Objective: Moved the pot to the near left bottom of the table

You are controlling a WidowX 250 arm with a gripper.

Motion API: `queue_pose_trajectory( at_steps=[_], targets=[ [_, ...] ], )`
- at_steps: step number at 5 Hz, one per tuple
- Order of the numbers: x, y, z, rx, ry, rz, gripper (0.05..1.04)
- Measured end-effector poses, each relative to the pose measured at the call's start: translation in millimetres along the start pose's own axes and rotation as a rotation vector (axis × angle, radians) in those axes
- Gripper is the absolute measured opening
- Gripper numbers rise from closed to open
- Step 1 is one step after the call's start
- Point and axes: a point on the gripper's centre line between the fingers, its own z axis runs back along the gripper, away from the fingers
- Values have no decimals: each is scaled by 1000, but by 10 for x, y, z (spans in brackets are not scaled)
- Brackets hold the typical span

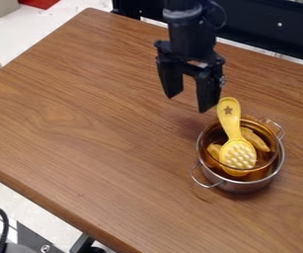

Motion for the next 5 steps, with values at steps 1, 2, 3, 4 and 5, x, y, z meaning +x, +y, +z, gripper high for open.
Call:
queue_pose_trajectory(
  at_steps=[1,2,3,4,5],
  targets=[
    [-22,-85,-51,-13,8,-81,999],
    [-37,-114,-127,-18,-7,-89,999],
    [-17,-133,-145,-14,-20,-90,999],
    [-7,-170,-182,-7,-30,-93,999],
    [-3,-195,-214,1,-38,-78,999]
  ],
)
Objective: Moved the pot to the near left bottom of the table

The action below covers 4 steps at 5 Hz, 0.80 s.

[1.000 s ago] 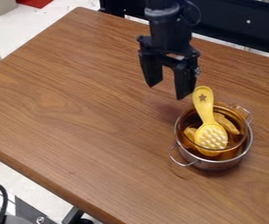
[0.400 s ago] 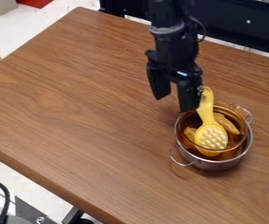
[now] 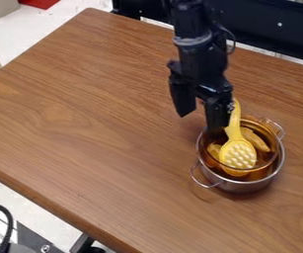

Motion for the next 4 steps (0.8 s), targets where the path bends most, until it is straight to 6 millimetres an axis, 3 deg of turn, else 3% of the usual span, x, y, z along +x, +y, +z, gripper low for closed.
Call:
queue_pose_trajectory(
  at_steps=[4],
  targets=[
    [-31,10,-129,24,-40,14,999]
  ],
)
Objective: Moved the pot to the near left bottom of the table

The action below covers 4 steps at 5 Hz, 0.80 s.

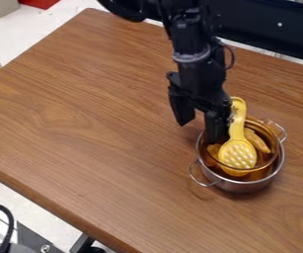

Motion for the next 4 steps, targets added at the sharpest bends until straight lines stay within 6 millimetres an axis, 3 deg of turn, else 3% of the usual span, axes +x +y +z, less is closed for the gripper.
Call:
queue_pose_trajectory(
  at_steps=[4],
  targets=[
    [-61,-38,-147,26,14,14,979]
  ],
)
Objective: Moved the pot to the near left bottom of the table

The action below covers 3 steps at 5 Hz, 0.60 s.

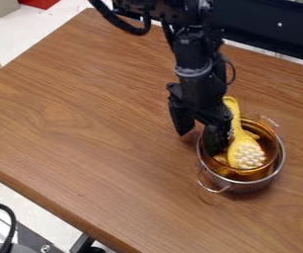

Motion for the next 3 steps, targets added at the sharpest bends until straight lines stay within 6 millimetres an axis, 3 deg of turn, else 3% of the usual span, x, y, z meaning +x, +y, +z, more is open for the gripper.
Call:
queue_pose_trajectory(
  at_steps=[1,3],
  targets=[
    [-6,0,-14,6,-4,12,859],
    [-26,-25,-13,-26,20,-7,301]
  ],
)
